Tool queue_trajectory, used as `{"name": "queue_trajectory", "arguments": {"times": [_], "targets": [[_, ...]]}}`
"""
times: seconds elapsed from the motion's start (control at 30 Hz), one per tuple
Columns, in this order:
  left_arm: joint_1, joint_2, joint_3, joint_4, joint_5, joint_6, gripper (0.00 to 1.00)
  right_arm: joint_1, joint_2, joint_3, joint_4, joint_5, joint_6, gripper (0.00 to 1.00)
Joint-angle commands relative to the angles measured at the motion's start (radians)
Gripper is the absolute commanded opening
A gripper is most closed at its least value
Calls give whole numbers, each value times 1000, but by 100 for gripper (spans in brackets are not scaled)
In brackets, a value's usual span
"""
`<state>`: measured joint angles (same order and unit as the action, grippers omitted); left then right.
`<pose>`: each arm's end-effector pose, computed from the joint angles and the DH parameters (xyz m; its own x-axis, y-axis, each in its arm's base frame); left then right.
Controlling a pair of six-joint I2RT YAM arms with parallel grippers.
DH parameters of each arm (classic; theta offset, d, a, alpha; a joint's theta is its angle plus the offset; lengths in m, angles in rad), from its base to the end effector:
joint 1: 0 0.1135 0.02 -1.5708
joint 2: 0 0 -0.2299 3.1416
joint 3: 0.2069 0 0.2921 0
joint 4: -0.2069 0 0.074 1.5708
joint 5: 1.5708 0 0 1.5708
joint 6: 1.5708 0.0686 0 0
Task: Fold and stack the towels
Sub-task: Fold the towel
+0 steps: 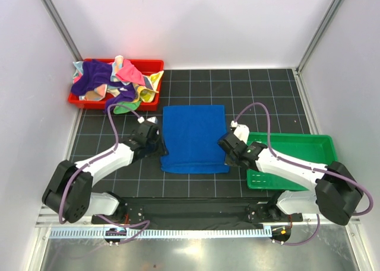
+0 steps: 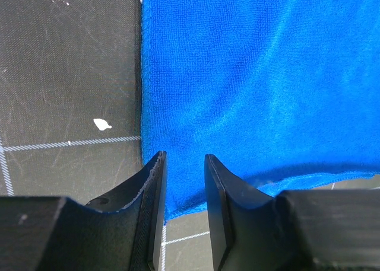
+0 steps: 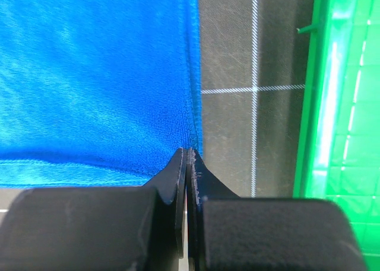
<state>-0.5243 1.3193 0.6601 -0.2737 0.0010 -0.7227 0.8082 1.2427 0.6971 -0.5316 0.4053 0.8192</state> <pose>0.2687 -0.1555 0.0940 -0.8530 -0.2707 -0.4461 -0.0841 0.9150 -0.3945 0.2174 0.1884 0.1134 -0.8065 0.1277 -0.5772 0.0789 0.9909 0.1091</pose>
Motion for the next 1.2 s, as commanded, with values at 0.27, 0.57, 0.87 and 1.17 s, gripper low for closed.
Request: {"name": "queue_trajectory", "arguments": {"times": [0.27, 0.57, 0.87, 1.17], "targets": [[-34, 44, 33, 8, -4, 23, 28, 5, 44, -19, 7, 24, 5, 3], [-62, 11, -17, 1, -4, 19, 17, 5, 0, -22, -11, 9, 0, 31], [-74, -57, -51, -36, 19, 16, 13, 19, 3, 54, 27, -54, -17, 32], [-88, -66, 68, -79, 24, -1, 15, 51, 204, 134, 134, -109, -3, 31]]}}
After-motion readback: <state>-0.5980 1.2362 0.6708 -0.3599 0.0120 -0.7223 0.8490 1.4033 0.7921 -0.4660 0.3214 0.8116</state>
